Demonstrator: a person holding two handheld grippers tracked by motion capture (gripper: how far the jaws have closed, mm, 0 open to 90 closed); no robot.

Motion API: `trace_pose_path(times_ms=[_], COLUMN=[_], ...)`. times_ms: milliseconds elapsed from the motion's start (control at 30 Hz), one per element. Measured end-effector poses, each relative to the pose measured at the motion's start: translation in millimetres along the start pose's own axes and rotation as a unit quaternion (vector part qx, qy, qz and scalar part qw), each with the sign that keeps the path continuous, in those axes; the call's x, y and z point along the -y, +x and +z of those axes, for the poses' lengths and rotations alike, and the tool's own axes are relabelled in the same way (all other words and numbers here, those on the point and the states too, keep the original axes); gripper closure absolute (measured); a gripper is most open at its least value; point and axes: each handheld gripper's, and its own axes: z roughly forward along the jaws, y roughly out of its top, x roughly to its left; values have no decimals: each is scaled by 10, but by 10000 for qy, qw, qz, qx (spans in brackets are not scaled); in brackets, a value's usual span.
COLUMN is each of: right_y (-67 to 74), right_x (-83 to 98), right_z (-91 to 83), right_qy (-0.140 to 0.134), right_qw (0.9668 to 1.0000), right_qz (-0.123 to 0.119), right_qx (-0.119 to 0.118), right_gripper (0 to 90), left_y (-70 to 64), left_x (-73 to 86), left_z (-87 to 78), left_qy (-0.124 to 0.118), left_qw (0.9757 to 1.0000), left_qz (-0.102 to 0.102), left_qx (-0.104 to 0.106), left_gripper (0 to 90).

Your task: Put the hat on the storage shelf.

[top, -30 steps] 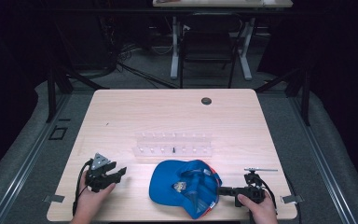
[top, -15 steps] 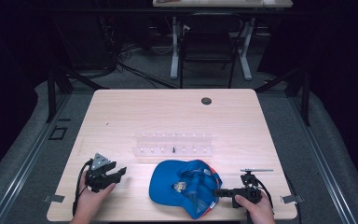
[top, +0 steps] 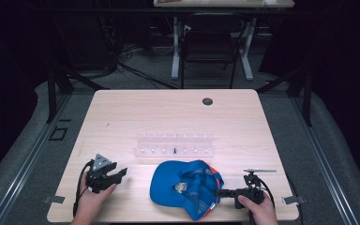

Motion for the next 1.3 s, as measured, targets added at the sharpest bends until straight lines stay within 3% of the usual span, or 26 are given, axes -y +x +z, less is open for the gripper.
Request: trace_pose_path(times_ms=[533, 1300], right_y=[2, -3], right_x=[-2, -10], right_z=[-35, -56], right_qy=[-33, -15], right_qw=[9998, 9998], right_qz=[49, 151], right_qx=[-178, -111], right_gripper=[737, 776], left_y=[3, 1], left_x=[0, -1], left_z=[-1, -1], left_qy=[6, 19], left_qw=[10000, 10000], left_qz=[5, 23], left_qx=[-20, -40], left_gripper=[482, 483])
